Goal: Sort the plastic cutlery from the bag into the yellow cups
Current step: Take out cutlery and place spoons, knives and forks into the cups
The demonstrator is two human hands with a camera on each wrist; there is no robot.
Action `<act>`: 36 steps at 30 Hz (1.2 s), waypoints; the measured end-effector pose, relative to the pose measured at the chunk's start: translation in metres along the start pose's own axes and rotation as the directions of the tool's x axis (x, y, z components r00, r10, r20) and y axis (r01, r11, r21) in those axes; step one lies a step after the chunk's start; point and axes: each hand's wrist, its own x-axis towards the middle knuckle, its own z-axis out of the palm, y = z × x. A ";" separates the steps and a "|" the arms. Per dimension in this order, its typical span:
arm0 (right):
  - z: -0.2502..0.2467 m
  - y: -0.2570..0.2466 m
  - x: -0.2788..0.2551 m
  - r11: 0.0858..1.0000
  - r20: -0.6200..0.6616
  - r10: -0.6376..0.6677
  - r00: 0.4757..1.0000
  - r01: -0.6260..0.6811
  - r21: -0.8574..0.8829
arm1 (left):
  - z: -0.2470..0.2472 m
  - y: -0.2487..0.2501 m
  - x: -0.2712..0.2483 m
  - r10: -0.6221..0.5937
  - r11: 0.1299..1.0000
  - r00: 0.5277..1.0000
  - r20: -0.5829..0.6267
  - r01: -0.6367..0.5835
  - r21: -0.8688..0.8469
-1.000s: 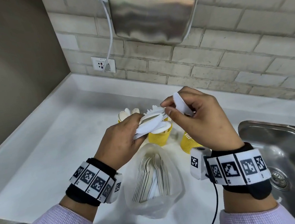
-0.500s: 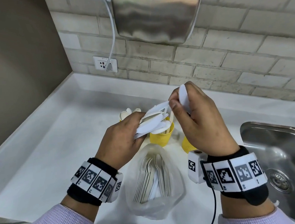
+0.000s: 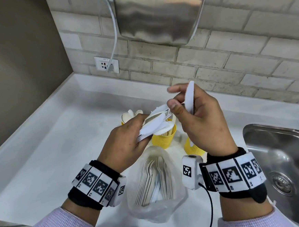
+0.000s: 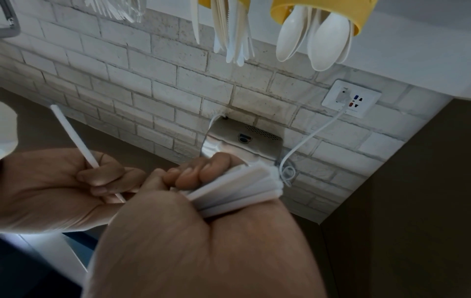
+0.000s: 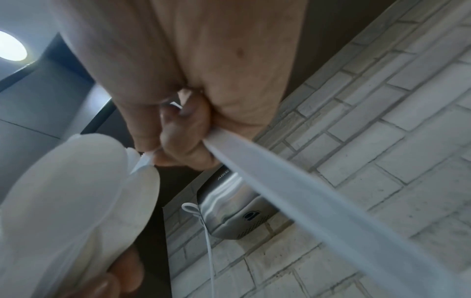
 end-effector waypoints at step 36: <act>0.016 0.006 0.007 0.996 -0.365 0.039 0.930 -0.067 -0.065 | -0.003 0.007 0.000 0.059 0.963 0.996 0.061 -0.041 -0.266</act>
